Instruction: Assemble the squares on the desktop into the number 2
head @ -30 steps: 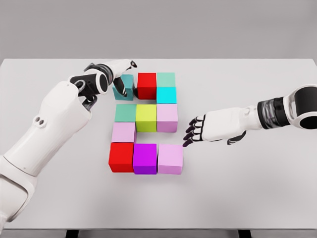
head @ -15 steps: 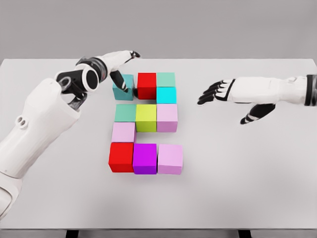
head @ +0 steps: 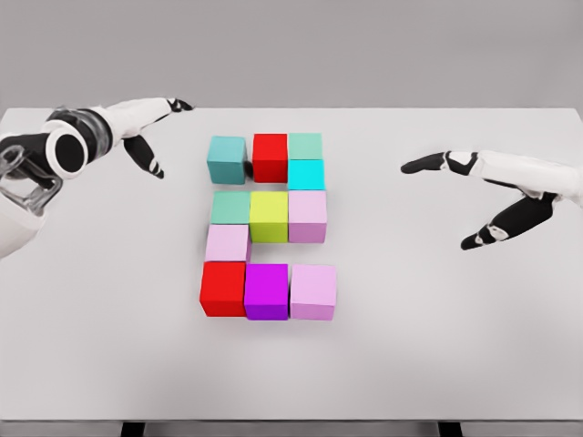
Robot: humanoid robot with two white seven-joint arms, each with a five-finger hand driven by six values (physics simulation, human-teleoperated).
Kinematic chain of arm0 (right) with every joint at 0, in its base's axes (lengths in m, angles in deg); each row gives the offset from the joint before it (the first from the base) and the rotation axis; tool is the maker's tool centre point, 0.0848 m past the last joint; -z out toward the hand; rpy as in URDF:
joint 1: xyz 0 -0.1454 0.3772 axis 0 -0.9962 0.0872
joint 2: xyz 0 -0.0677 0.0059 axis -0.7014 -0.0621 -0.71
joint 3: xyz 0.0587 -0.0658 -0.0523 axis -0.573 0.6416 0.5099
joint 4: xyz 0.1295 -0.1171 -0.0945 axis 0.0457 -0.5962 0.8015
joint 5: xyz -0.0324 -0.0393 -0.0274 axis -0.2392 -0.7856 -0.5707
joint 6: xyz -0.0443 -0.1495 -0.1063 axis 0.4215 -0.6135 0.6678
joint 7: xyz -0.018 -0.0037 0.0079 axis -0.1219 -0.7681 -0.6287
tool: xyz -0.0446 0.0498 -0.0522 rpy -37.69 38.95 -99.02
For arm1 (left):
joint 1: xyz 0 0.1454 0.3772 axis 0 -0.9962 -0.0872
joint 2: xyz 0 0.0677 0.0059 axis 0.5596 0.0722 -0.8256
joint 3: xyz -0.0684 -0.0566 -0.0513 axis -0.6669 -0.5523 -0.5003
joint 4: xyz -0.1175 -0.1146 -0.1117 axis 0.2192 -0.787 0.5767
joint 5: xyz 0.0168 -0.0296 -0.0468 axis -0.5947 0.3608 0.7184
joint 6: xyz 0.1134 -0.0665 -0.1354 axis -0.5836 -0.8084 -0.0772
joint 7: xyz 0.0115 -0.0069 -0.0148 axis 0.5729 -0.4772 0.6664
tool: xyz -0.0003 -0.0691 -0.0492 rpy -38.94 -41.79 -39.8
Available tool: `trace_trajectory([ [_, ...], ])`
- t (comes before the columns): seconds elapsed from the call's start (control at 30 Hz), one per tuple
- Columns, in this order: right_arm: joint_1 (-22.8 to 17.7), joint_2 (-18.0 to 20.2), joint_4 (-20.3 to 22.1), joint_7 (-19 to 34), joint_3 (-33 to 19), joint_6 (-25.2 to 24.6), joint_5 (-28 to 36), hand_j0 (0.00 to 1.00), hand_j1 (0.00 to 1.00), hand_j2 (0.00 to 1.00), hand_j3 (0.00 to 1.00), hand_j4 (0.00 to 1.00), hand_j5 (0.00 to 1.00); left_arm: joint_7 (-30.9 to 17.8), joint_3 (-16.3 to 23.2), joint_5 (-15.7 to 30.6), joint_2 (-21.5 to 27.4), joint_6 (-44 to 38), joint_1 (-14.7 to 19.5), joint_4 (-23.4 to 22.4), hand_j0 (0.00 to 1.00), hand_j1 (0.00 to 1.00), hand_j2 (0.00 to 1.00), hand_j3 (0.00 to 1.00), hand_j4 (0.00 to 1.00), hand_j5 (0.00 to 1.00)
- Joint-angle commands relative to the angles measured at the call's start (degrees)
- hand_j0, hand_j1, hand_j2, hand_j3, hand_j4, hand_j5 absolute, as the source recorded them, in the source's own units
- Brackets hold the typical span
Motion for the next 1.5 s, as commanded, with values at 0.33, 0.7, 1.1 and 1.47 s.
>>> trace_trajectory([
  [0.33, -8.3, -0.6, 3.7, 0.0, -13.3, 0.0, 0.7, 1.0, 1.0, 1.0, 1.0, 1.0, 1.0, 0.0, 11.2, -1.3, 4.8, 0.3, 0.6, 2.3, 1.0, 1.0, 1.0, 1.0, 1.0, 1.0],
  [0.7, -8.2, -0.7, 3.6, 0.0, -13.3, 0.0, 0.3, 1.0, 1.0, 1.0, 1.0, 1.0, 1.0, 0.0, 15.1, -7.3, 3.8, 0.3, 0.6, 1.4, 1.0, 1.0, 1.0, 1.0, 1.0, 1.0],
  [1.1, -8.2, -1.2, 3.5, 0.0, -13.3, 0.0, -3.7, 1.0, 1.0, 1.0, 1.0, 1.0, 1.0, 0.0, 15.6, -10.7, -0.3, 0.4, 0.5, -2.5, 1.0, 1.0, 1.0, 1.0, 1.0, 1.0],
  [1.47, -8.2, -1.3, 4.0, 0.0, -13.3, 0.0, -4.2, 1.0, 1.0, 1.0, 1.0, 1.0, 1.0, 0.0, 16.0, -11.9, -1.5, 0.4, 0.5, -2.5, 1.0, 1.0, 1.0, 1.0, 1.0, 1.0],
])
